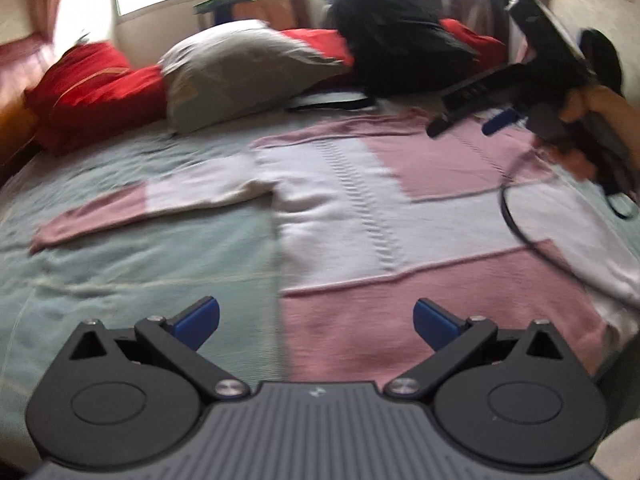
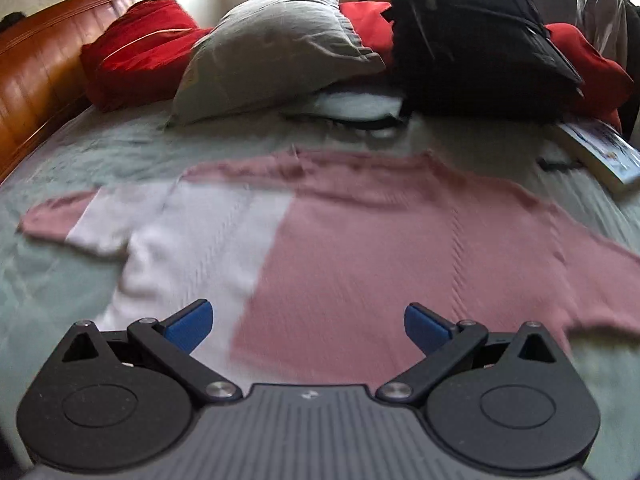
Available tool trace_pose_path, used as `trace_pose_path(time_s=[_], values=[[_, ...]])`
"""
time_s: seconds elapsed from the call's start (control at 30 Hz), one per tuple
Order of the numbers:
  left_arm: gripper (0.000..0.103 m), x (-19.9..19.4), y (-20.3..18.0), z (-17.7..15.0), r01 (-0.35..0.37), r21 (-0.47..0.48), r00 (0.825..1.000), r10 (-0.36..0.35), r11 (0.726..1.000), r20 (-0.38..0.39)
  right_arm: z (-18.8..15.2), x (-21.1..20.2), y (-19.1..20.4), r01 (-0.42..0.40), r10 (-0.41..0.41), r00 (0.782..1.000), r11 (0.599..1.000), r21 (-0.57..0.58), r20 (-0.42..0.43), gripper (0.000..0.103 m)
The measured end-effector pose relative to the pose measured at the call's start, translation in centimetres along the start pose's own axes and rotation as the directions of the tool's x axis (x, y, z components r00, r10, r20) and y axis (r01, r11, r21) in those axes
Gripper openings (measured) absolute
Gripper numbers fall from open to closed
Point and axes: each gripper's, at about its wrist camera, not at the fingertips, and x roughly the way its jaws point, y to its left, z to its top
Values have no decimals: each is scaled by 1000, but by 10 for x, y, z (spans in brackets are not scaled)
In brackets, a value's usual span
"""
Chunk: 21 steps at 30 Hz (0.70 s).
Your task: Fold clothes
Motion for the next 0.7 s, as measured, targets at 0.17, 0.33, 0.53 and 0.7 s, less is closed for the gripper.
trace_pose_path(time_s=[0.17, 0.33, 0.53, 0.7], values=[[102, 15, 32, -6, -26, -43, 999, 25, 999, -28, 56, 76, 29, 114, -115, 993, 993, -21, -17, 103], [102, 27, 67, -9, -73, -121, 997, 68, 990, -43, 80, 156, 27, 128, -116, 985, 988, 91, -127, 103], [102, 34, 85, -10, -100, -165, 995, 95, 981, -40, 103, 213, 32, 231, -222, 969, 970, 77, -109, 103], [102, 38, 83, -11, -96, -165, 995, 88, 982, -54, 124, 228, 26, 222, -214, 972, 971, 91, -93, 103]])
